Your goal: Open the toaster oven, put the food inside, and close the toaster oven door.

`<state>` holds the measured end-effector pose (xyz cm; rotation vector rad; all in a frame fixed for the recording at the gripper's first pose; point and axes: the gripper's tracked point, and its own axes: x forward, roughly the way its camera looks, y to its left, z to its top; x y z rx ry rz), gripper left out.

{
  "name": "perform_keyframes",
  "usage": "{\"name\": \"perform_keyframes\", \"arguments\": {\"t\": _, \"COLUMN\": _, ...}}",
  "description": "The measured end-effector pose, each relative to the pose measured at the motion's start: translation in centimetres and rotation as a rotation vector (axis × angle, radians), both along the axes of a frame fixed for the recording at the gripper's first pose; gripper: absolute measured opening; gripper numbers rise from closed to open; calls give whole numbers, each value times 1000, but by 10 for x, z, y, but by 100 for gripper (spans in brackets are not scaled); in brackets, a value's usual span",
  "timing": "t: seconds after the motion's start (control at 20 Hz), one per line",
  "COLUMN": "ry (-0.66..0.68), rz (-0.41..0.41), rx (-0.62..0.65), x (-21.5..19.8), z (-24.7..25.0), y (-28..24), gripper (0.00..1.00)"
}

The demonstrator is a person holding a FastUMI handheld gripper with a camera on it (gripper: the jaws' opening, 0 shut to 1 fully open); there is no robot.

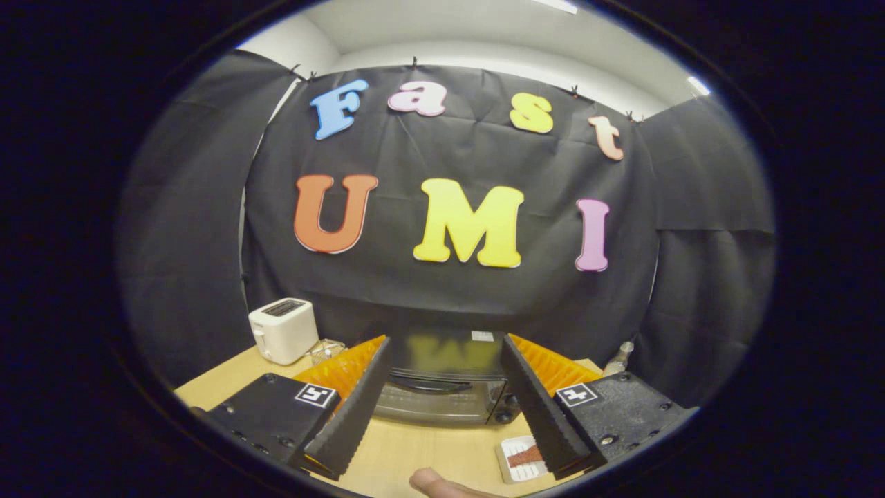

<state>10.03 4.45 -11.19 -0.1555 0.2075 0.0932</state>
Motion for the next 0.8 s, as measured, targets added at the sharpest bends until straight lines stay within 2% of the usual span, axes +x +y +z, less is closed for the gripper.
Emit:
{"name": "perform_keyframes", "arguments": {"t": 0.25, "ry": 162, "rz": -26, "rx": -10, "x": 55, "z": -62, "y": 10, "gripper": 100}}
{"name": "perform_keyframes", "arguments": {"t": 0.55, "ry": 348, "rz": -71, "rx": -4, "x": 106, "z": -129, "y": -6, "gripper": 100}}
{"name": "perform_keyframes", "arguments": {"t": 0.65, "ry": 353, "rz": -50, "rx": 61, "x": 114, "z": -132, "y": 0, "gripper": 100}}
{"name": "perform_keyframes", "arguments": {"t": 0.8, "ry": 366, "rz": -2, "rx": 55, "x": 125, "z": -139, "y": 5, "gripper": 100}}
